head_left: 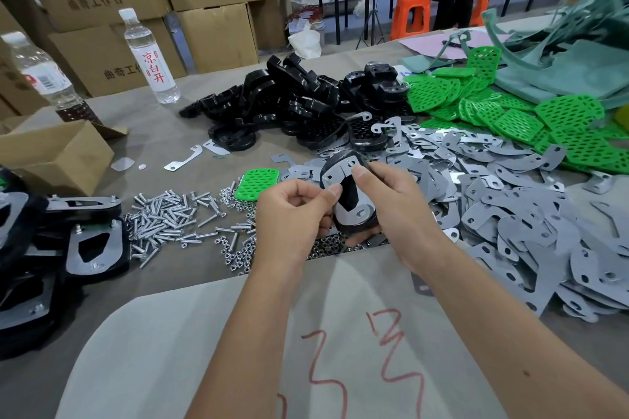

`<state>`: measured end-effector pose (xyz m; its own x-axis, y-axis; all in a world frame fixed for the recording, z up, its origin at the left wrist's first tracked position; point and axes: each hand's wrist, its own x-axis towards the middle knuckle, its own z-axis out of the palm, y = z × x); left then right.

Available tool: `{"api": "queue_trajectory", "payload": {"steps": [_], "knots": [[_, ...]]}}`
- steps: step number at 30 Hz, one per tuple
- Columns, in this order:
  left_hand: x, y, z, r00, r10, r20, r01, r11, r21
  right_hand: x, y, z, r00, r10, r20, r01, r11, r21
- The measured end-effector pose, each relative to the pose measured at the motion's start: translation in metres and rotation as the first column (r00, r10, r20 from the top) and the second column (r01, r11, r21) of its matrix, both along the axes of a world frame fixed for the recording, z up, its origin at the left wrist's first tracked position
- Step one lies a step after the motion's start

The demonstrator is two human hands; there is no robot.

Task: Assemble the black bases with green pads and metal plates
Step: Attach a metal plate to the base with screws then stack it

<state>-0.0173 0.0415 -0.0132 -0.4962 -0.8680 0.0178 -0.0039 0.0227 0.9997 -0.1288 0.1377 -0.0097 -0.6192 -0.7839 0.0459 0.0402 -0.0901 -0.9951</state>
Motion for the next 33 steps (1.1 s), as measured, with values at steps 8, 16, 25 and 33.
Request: {"api": "queue_trajectory", "payload": {"steps": [8, 16, 25, 33], "knots": [[0.002, -0.004, 0.001, 1.000, -0.002, 0.001, 0.002, 0.999, -0.055, 0.001, 0.000, 0.002, 1.000, -0.023, 0.007, 0.024, 0.999, -0.036], [-0.002, 0.004, 0.002, 0.998, -0.026, -0.064, 0.037, 0.982, 0.186, 0.002, 0.001, 0.004, 0.989, -0.132, -0.064, 0.129, 0.990, -0.059], [-0.001, 0.013, 0.014, 0.949, -0.168, -0.268, 0.262, 0.893, 0.366, 0.012, 0.002, 0.005, 0.990, -0.141, -0.028, 0.137, 0.984, -0.114], [-0.001, 0.006, 0.016, 0.960, 0.091, -0.265, -0.001, 0.947, 0.322, 0.008, 0.000, 0.000, 0.960, -0.121, -0.251, 0.098, 0.990, -0.103]]}}
